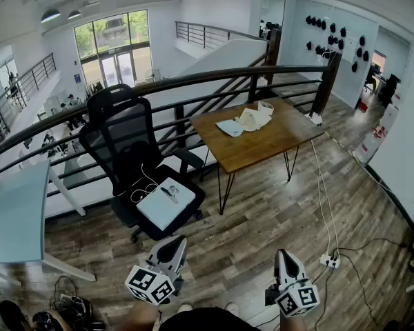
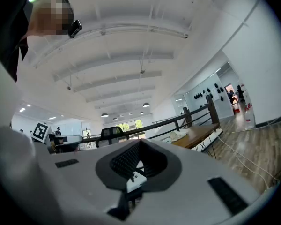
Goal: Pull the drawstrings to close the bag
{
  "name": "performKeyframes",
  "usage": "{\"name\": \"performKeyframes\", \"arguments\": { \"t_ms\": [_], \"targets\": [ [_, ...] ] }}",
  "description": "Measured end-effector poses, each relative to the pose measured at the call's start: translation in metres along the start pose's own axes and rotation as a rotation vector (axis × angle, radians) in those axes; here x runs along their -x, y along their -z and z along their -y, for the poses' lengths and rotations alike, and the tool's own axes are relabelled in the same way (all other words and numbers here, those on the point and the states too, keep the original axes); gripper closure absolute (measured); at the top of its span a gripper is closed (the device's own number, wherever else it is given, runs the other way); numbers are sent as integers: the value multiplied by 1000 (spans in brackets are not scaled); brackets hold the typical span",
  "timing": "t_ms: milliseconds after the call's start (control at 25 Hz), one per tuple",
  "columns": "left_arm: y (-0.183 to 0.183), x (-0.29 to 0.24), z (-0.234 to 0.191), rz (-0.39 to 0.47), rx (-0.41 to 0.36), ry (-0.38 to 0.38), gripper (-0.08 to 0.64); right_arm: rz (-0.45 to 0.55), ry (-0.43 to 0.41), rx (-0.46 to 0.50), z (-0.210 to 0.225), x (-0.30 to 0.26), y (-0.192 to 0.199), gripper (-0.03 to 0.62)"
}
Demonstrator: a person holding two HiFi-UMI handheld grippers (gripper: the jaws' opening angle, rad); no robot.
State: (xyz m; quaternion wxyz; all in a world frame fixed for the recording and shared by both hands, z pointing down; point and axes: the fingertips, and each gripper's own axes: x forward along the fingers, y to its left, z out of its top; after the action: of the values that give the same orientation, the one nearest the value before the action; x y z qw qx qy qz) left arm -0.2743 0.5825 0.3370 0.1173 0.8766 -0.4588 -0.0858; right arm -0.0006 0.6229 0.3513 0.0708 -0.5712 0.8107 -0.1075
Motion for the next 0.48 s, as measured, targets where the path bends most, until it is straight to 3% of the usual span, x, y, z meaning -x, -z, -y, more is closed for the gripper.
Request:
{"name": "performKeyframes", "arguments": {
  "t_ms": [480],
  "targets": [
    [-8, -9, -4, 31, -24, 11, 538, 10, -34, 36, -6, -17, -7, 600]
  ]
}}
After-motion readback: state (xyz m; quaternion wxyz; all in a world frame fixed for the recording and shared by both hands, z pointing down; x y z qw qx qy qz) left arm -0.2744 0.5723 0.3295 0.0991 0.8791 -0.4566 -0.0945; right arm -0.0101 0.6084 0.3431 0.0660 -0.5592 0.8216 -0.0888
